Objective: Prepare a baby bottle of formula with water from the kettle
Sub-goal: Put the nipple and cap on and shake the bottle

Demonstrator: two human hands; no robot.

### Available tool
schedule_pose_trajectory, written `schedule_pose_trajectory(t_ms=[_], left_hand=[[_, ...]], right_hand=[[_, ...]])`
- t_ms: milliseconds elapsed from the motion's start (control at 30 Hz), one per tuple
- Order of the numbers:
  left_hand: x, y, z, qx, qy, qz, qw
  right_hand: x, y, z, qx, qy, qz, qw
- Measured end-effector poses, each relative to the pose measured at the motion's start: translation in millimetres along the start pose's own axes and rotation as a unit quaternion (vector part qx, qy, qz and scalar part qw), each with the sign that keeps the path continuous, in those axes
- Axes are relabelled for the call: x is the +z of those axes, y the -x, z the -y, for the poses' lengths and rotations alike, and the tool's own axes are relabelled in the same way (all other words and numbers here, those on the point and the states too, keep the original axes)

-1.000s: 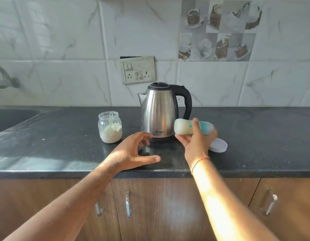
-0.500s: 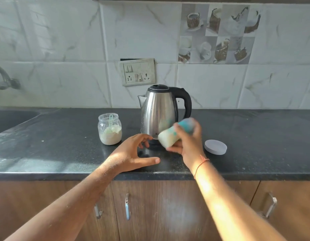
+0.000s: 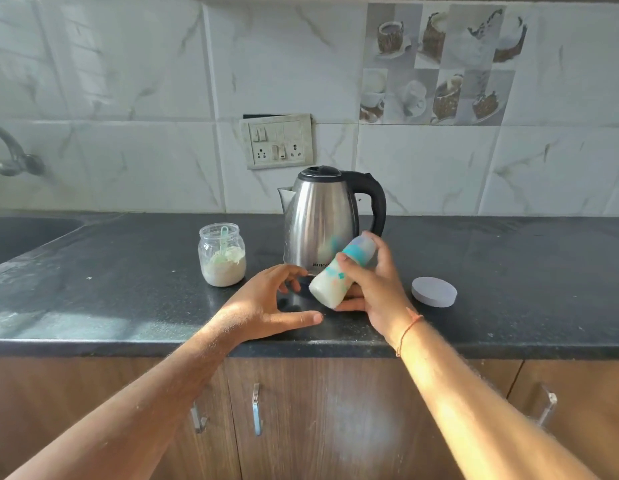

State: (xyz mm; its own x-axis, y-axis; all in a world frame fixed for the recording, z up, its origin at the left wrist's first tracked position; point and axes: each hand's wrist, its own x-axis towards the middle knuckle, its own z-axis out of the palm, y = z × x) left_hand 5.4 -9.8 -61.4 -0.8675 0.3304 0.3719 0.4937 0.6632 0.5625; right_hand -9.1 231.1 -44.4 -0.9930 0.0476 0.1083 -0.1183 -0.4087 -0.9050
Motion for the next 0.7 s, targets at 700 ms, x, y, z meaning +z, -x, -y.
schedule_pose_trajectory(t_ms=[700], left_hand=[[0,-2,2,0.004,0.003,-0.004,1.000]], right_hand=[[-1,-5,1,-0.077,-0.191,-0.174,0.963]])
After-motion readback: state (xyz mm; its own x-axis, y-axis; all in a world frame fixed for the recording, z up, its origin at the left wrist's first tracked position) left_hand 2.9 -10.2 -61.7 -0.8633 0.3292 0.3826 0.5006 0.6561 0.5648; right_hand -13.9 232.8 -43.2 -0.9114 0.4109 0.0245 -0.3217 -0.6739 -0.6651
